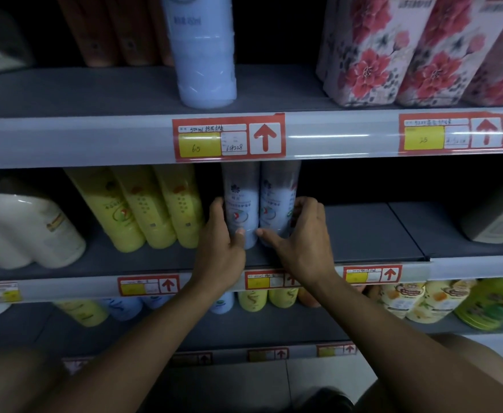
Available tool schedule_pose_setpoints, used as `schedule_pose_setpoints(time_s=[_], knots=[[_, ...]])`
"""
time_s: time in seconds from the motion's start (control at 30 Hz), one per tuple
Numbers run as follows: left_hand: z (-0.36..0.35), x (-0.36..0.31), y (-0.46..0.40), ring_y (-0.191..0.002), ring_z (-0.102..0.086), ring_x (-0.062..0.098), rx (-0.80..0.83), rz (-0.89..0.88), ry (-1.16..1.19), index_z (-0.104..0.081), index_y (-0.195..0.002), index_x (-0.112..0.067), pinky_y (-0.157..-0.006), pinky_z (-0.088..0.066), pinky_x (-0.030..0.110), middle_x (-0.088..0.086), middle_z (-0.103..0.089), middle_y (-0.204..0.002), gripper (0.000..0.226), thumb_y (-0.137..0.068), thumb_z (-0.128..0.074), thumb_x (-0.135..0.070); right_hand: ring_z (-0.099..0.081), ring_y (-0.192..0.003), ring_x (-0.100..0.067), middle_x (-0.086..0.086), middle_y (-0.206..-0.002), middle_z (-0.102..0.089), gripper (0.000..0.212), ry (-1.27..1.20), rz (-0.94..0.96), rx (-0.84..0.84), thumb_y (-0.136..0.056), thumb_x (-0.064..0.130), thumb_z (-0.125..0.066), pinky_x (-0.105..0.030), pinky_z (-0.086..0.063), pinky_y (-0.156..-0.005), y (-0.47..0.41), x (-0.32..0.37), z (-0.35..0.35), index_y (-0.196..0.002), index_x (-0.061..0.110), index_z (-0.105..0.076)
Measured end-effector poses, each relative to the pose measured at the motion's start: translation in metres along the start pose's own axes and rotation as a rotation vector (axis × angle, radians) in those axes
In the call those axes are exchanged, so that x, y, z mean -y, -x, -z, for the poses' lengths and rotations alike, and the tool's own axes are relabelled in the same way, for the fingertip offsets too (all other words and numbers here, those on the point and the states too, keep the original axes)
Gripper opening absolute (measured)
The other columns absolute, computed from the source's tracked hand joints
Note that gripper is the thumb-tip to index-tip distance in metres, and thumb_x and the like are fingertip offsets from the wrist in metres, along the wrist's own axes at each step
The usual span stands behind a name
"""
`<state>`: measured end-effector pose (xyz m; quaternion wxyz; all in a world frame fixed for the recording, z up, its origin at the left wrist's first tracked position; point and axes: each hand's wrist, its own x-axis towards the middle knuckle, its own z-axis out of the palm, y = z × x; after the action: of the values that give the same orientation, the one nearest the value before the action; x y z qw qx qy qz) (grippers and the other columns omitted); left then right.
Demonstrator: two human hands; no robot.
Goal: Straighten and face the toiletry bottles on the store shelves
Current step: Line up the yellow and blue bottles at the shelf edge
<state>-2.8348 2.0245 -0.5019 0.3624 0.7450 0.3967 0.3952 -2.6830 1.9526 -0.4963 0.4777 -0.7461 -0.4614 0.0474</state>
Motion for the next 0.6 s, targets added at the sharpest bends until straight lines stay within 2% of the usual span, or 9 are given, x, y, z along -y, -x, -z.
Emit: schedule_pose_setpoints(time_s=[0.07, 0.13, 0.2, 0.23, 0.33, 0.4, 0.5, 0.6], knots=[[0.001, -0.002, 0.003, -0.137, -0.052, 0.012, -0.006, 0.019, 0.008, -0.028, -0.156, -0.026, -0.112, -0.046, 0.039, -0.006, -0.051, -0.152, 0.072, -0.096, -0.062, -0.006, -0.054, -0.112, -0.018, 0.001, -0.121, -0.046, 0.076, 0.024, 0.013, 0.021, -0.071, 0.04, -0.092, -0.041, -0.054, -0.094, 0.001, -0.003, 0.0, -0.127, 0.019, -0.045], [0.004, -0.005, 0.007, -0.134, -0.051, 0.0, -0.025, 0.023, 0.024, -0.031, -0.155, -0.025, -0.11, -0.043, 0.024, -0.017, -0.051, -0.146, 0.077, -0.091, -0.065, 0.001, -0.057, -0.113, -0.022, -0.001, -0.125, -0.045, 0.081, 0.052, 0.025, 0.047, -0.072, 0.037, -0.091, -0.044, -0.055, -0.095, 0.003, -0.007, 0.001, -0.134, 0.019, -0.043], [0.008, -0.009, 0.013, -0.123, -0.051, -0.015, -0.04, 0.004, 0.028, -0.037, -0.149, -0.029, -0.101, -0.04, 0.007, -0.029, -0.051, -0.134, 0.077, -0.087, -0.068, 0.005, -0.057, -0.115, -0.023, -0.002, -0.128, -0.045, 0.084, 0.062, 0.027, 0.066, -0.073, 0.034, -0.09, -0.044, -0.055, -0.096, 0.004, -0.01, 0.001, -0.139, 0.019, -0.04], [0.011, -0.01, 0.015, -0.122, -0.051, -0.016, -0.044, -0.01, 0.031, -0.039, -0.146, -0.03, -0.099, -0.04, 0.004, -0.03, -0.051, -0.132, 0.076, -0.086, -0.068, 0.006, -0.057, -0.117, -0.024, -0.003, -0.13, -0.044, 0.086, 0.067, 0.025, 0.072, -0.073, 0.034, -0.09, -0.044, -0.054, -0.097, 0.005, -0.011, 0.002, -0.141, 0.018, -0.039], [0.018, -0.011, 0.02, -0.13, -0.052, 0.0, -0.058, -0.011, 0.019, -0.04, -0.149, -0.024, -0.108, -0.041, 0.022, -0.012, -0.054, -0.141, 0.074, -0.087, -0.07, 0.002, -0.053, -0.123, -0.025, -0.004, -0.133, -0.044, 0.089, 0.082, 0.022, 0.078, -0.075, 0.031, -0.088, -0.043, -0.052, -0.1, 0.009, -0.01, 0.007, -0.146, 0.017, -0.036], [0.025, -0.015, 0.024, -0.131, -0.052, 0.006, -0.063, -0.005, -0.001, -0.038, -0.152, -0.022, -0.109, -0.041, 0.028, -0.007, -0.052, -0.145, 0.075, -0.088, -0.07, -0.001, -0.052, -0.123, -0.025, -0.004, -0.133, -0.044, 0.087, 0.081, 0.016, 0.07, -0.076, 0.029, -0.084, -0.043, -0.051, -0.102, 0.013, -0.008, 0.012, -0.147, 0.016, -0.036], [0.035, -0.025, 0.031, -0.125, -0.054, 0.005, -0.066, -0.051, -0.011, -0.046, -0.144, -0.027, -0.106, -0.043, 0.027, -0.008, -0.054, -0.139, 0.065, -0.088, -0.071, -0.003, -0.054, -0.118, -0.025, -0.004, -0.127, -0.046, 0.08, 0.073, 0.012, 0.043, -0.079, 0.029, -0.079, -0.044, -0.051, -0.1, 0.021, -0.004, 0.021, -0.146, 0.015, -0.038], [0.044, -0.041, 0.041, -0.113, -0.057, 0.0, -0.065, -0.136, -0.051, -0.049, -0.124, -0.045, -0.093, -0.049, 0.022, -0.012, -0.056, -0.124, 0.062, -0.086, -0.07, 0.0, -0.056, -0.112, -0.024, -0.004, -0.121, -0.049, 0.068, 0.073, 0.006, 0.027, -0.084, 0.028, -0.077, -0.042, -0.051, -0.096, 0.031, 0.001, 0.03, -0.141, 0.014, -0.044]])
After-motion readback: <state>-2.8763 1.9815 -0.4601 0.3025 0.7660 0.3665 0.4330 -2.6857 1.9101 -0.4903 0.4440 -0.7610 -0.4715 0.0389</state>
